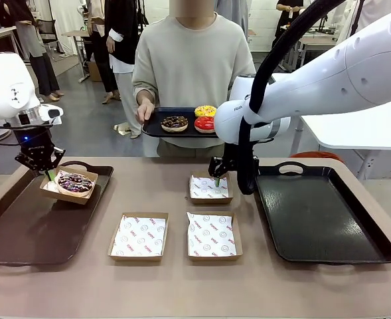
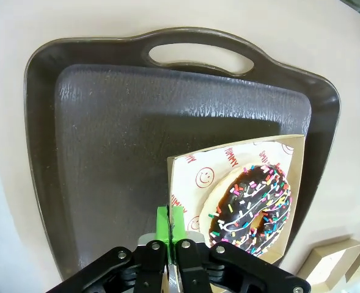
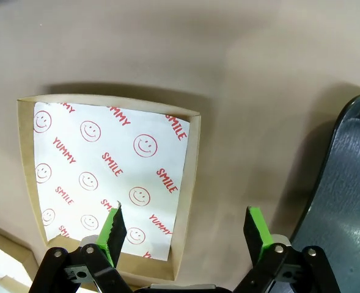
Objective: Individually package the donuts and arrange them on the tray.
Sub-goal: Place the picked Paper togo box on the Handle tray while simultaneously picking up another Paper togo box from the table with the other hand.
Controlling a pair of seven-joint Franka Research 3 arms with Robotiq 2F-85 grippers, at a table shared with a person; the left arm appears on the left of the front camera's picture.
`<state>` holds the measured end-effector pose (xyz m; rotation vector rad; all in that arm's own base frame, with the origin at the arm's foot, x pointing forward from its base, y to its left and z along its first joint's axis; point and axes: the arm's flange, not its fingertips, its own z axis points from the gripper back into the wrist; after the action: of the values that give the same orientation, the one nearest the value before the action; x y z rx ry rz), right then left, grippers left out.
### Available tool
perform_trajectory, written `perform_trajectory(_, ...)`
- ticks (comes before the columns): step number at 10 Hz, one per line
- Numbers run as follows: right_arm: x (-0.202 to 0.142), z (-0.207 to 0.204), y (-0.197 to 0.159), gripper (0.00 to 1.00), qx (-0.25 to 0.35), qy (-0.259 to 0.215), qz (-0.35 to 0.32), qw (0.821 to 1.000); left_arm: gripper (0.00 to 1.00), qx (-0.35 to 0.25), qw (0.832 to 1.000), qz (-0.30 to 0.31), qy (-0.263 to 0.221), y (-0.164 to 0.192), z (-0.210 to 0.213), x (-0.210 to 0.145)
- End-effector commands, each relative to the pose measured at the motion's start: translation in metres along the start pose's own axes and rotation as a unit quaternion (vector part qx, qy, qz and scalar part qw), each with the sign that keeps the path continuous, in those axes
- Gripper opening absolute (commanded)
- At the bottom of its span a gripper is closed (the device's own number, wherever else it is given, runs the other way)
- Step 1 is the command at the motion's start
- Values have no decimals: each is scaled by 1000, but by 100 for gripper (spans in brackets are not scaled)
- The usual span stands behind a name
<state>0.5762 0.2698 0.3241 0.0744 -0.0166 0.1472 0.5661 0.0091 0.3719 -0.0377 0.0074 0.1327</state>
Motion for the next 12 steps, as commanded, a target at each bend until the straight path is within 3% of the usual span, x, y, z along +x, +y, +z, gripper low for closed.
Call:
perform_trajectory(1, 6, -3, 3, 100, -22, -19, -19, 999, 1, 17, 1000, 13, -5, -5, 2, 6)
perform_trajectory(9, 8, -6, 3, 100, -17, -18, -27, 999, 1, 19, 1000, -19, -15, -13, -8, 29)
perform_trajectory(10, 7, -5, 3, 91, -14, -21, -22, 999, 1, 21, 999, -22, -15, -15, -8, 30)
perform_trajectory(11, 7, -5, 3, 42, -15, -22, -18, 999, 40, 23, 999, -22, -16, -15, -9, 29)
perform_trajectory(12, 8, -6, 3, 33, -14, -22, -19, 999, 61, 23, 999, -24, -12, -14, -9, 29)
